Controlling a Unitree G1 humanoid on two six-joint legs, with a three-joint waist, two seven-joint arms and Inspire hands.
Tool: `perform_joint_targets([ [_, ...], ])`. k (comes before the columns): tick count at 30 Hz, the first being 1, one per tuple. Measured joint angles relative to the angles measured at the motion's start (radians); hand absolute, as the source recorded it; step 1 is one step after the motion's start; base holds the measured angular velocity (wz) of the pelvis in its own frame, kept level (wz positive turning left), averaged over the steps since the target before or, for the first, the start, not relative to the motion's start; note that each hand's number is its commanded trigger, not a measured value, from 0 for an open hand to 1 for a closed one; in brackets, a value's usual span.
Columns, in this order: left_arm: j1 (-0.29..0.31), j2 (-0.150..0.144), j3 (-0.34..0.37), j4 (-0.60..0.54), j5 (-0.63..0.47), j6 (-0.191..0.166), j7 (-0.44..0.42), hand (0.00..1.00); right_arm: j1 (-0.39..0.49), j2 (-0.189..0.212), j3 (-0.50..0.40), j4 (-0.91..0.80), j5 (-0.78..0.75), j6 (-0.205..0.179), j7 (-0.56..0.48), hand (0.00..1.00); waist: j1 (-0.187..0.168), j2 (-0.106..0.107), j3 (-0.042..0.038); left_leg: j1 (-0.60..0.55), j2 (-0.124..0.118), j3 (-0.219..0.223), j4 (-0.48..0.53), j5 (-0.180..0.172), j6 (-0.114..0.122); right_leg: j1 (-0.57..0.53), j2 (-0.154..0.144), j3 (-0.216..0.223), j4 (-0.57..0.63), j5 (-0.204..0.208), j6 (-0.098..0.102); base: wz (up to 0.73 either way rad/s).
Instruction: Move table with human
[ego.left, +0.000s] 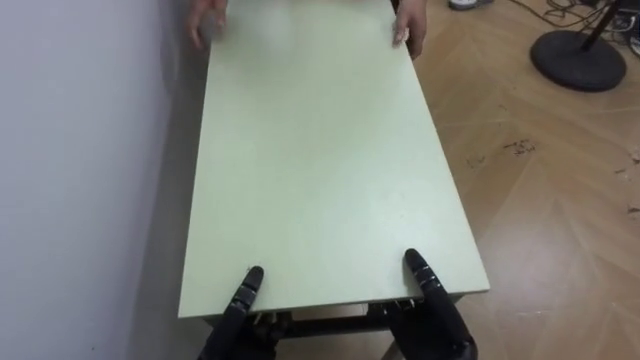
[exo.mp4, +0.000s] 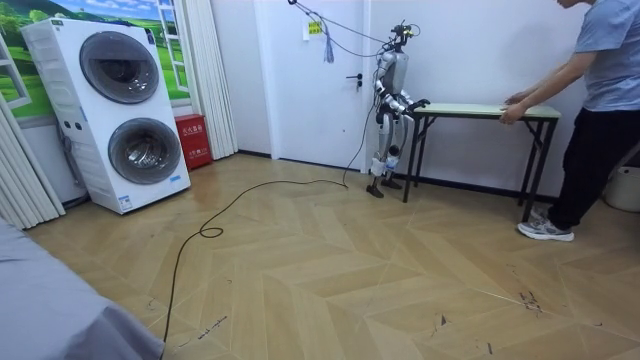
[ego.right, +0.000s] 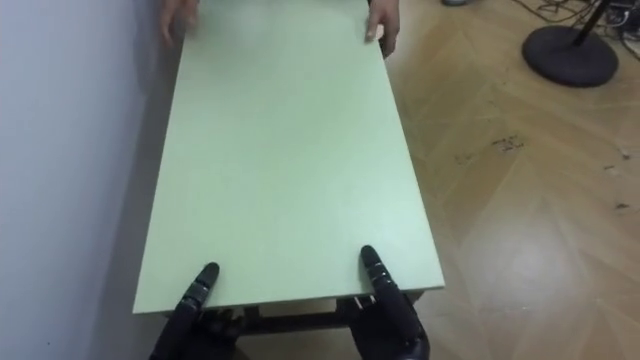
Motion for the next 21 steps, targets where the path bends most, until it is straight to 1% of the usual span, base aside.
perform_joint_targets([
  [4,-0.003,0.001,0.004,0.047,0.006,0.000,-0.043,1.00,-0.005,0.010,-0.009,0.052,-0.009,0.000,0.042,1.00,0.003,-0.002,-0.0040,0.019,0.000,-0.002,-0.007,-0.001,-0.002,0.023,0.005,0.017,-0.016,0.003,0.001,-0.01],
  [6,-0.013,0.003,0.008,0.101,0.043,0.000,-0.091,1.00,-0.008,0.014,-0.031,0.084,-0.031,0.015,0.073,1.00,0.007,0.002,-0.0120,0.023,-0.001,-0.005,-0.009,-0.002,-0.003,0.029,0.006,0.021,-0.018,0.003,0.001,0.00],
  [7,-0.016,0.003,0.010,0.113,0.051,-0.001,-0.104,0.98,-0.010,0.015,-0.033,0.092,-0.034,0.017,0.081,1.00,0.008,0.003,-0.0136,0.026,-0.001,-0.005,-0.012,-0.002,-0.003,0.030,0.006,0.024,-0.019,0.003,0.001,-0.03],
  [8,-0.020,0.003,0.017,0.134,0.066,-0.001,-0.123,0.88,-0.016,0.017,-0.036,0.109,-0.041,0.022,0.093,1.00,0.008,0.005,-0.0153,0.033,-0.002,-0.005,-0.017,-0.002,-0.004,0.037,0.008,0.031,-0.026,0.004,0.002,-0.05],
  [9,-0.021,0.003,0.021,0.145,0.078,0.000,-0.136,0.70,-0.019,0.017,-0.037,0.116,-0.043,0.023,0.096,0.75,0.008,0.007,-0.0165,0.036,-0.001,-0.005,-0.018,-0.002,-0.004,0.042,0.010,0.033,-0.033,0.006,0.002,-0.05],
  [10,-0.023,0.003,0.028,0.162,0.095,0.002,-0.151,0.66,-0.025,0.018,-0.039,0.131,-0.047,0.027,0.104,0.62,0.008,0.010,-0.0200,0.038,0.000,-0.005,-0.018,-0.002,-0.005,0.044,0.013,0.042,-0.034,0.007,0.001,0.00],
  [11,-0.026,0.001,0.036,0.181,0.109,0.006,-0.169,0.16,-0.027,0.018,-0.044,0.133,-0.051,0.035,0.105,0.16,0.008,0.010,-0.0198,0.038,0.000,-0.005,-0.018,-0.001,-0.007,0.045,0.014,0.044,-0.034,0.007,0.001,0.00],
  [12,-0.032,0.001,0.039,0.190,0.111,0.007,-0.179,0.00,-0.028,0.018,-0.046,0.133,-0.053,0.036,0.105,0.00,0.009,0.011,-0.0194,0.038,0.000,-0.005,-0.018,0.000,-0.007,0.045,0.014,0.045,-0.034,0.007,0.001,0.00],
  [14,-0.050,-0.001,0.046,0.234,0.137,0.009,-0.214,0.00,-0.034,0.018,-0.065,0.155,-0.081,0.045,0.129,0.00,0.012,0.015,-0.0160,0.039,0.000,-0.006,-0.018,0.001,-0.009,0.047,0.016,0.051,-0.034,0.007,0.001,0.00],
  [15,-0.056,-0.001,0.049,0.246,0.151,0.009,-0.223,0.00,-0.037,0.017,-0.068,0.166,-0.090,0.046,0.142,0.00,0.012,0.017,-0.0157,0.040,0.000,-0.006,-0.018,0.001,-0.009,0.048,0.016,0.055,-0.034,0.007,0.001,0.00],
  [16,-0.065,-0.001,0.058,0.266,0.183,0.009,-0.236,0.00,-0.044,0.010,-0.068,0.186,-0.146,0.044,0.165,0.00,0.012,0.021,-0.0161,0.042,0.000,-0.006,-0.018,0.001,-0.010,0.049,0.018,0.061,-0.034,0.007,0.001,0.00],
  [18,-0.091,-0.001,0.068,0.311,0.252,0.009,-0.250,0.00,-0.048,-0.017,-0.065,0.199,-0.238,0.050,0.181,0.00,0.012,0.023,-0.0148,0.050,0.001,-0.010,-0.019,-0.001,-0.014,0.059,0.020,0.066,-0.035,0.007,0.001,0.02],
  [21,-0.112,-0.001,0.079,0.341,0.312,0.008,-0.251,0.00,-0.056,-0.028,-0.066,0.214,-0.290,0.070,0.190,0.00,0.012,0.021,-0.0150,0.051,0.002,-0.012,-0.019,0.001,-0.018,0.060,0.022,0.066,-0.035,0.007,0.001,0.02],
])
